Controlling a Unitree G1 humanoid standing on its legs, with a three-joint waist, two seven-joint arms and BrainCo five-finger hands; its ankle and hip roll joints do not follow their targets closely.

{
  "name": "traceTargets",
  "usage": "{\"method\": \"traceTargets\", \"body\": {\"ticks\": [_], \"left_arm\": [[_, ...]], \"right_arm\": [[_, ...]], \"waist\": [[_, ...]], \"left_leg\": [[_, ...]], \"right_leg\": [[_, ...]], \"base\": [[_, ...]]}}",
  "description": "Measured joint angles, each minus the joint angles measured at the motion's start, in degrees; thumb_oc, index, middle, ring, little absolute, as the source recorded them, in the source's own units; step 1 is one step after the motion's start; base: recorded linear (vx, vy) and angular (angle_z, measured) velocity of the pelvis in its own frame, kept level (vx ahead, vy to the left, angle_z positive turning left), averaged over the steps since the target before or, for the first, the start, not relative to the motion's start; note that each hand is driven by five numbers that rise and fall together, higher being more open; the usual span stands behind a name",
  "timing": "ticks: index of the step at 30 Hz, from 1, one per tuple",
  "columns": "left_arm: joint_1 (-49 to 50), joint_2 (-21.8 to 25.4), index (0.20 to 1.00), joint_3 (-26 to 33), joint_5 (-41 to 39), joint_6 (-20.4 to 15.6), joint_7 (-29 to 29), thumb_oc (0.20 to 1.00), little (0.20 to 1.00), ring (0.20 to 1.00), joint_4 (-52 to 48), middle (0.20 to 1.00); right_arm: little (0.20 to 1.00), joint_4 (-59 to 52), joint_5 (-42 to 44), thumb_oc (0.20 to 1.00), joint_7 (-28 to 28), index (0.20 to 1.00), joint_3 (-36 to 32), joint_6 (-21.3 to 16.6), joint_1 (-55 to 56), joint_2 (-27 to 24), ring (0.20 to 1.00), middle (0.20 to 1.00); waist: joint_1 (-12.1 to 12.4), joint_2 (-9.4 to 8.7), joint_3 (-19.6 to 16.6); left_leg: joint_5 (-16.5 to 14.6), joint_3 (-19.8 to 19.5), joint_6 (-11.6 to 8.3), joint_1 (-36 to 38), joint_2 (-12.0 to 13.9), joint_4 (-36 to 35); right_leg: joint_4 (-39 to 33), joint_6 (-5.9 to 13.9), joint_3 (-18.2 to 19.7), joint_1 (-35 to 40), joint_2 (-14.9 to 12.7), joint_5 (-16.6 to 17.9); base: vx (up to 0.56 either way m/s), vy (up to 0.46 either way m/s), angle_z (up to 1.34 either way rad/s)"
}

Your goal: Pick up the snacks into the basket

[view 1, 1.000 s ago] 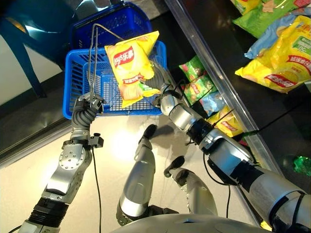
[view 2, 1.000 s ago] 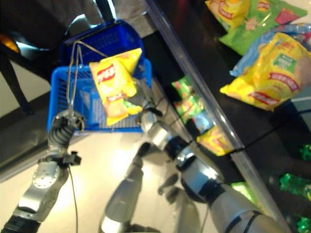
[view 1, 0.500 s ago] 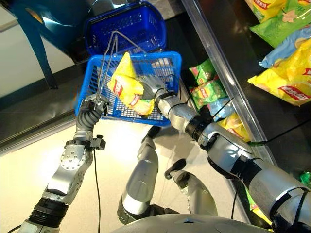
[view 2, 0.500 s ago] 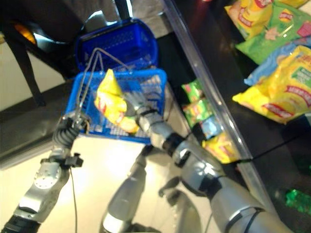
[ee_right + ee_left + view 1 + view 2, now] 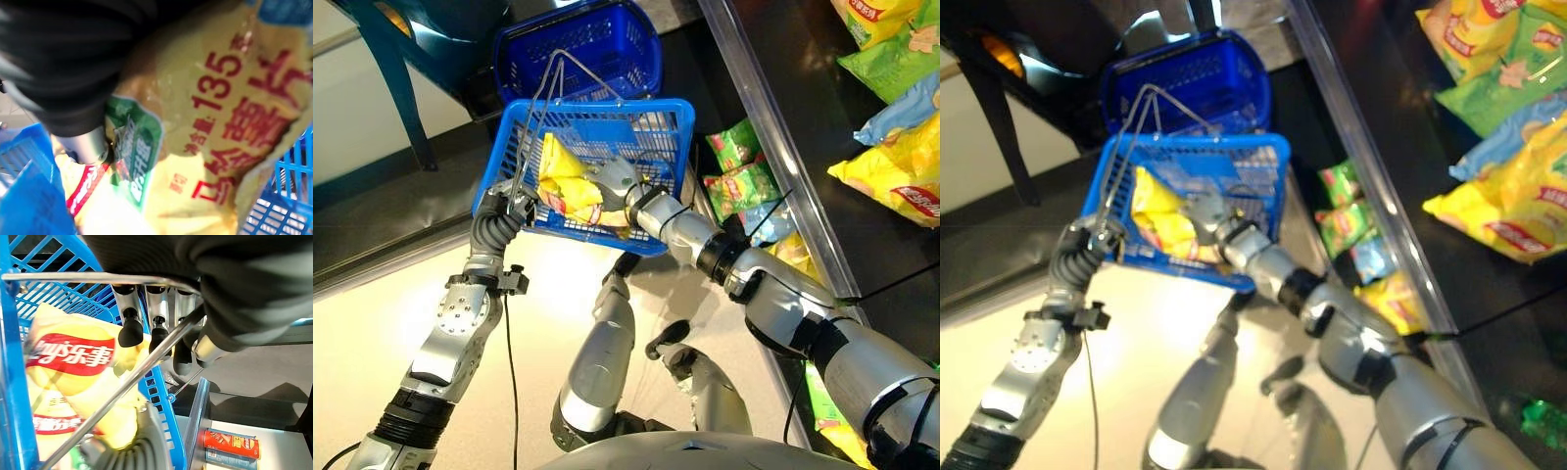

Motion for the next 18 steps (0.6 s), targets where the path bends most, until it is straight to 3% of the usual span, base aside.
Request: {"method": "traceTargets", "body": {"ticks": [12, 18], "left_arm": [[1.0, -0.6, 0.2, -1.6, 1.2, 0.0, 0.9, 0.2, 0.2, 0.2, 0.2, 0.2], [1.3, -0.8, 0.2, -1.4, 1.7, 0.0, 3.5, 0.2, 0.2, 0.2, 0.3, 0.2]], "right_arm": [[1.0, 0.3, 1.7, 1.0, -0.9, 1.0, -2.2, 0.1, 3.1, 0.1, 1.0, 1.0], [1.0, -12.6, 9.2, 1.0, -4.0, 1.0, -7.8, 0.0, 3.4, -4.8, 1.0, 1.0]], "waist": [[-0.3, 0.22, 0.1], [-1.7, 0.23, 0.1]], "left_leg": [[0.1, 1.6, 0.34, 0.0, 0.4, 0.2], [0.4, 3.2, 0.7, 0.0, 0.9, 0.6]], "right_leg": [[0.7, -0.17, 0.6, -0.4, -0.2, 0.1], [0.5, -0.22, 1.9, -0.8, 0.1, 0.7]], "base": [[-0.03, 0.027, -0.02], [-0.01, 0.024, -0.11]]}}
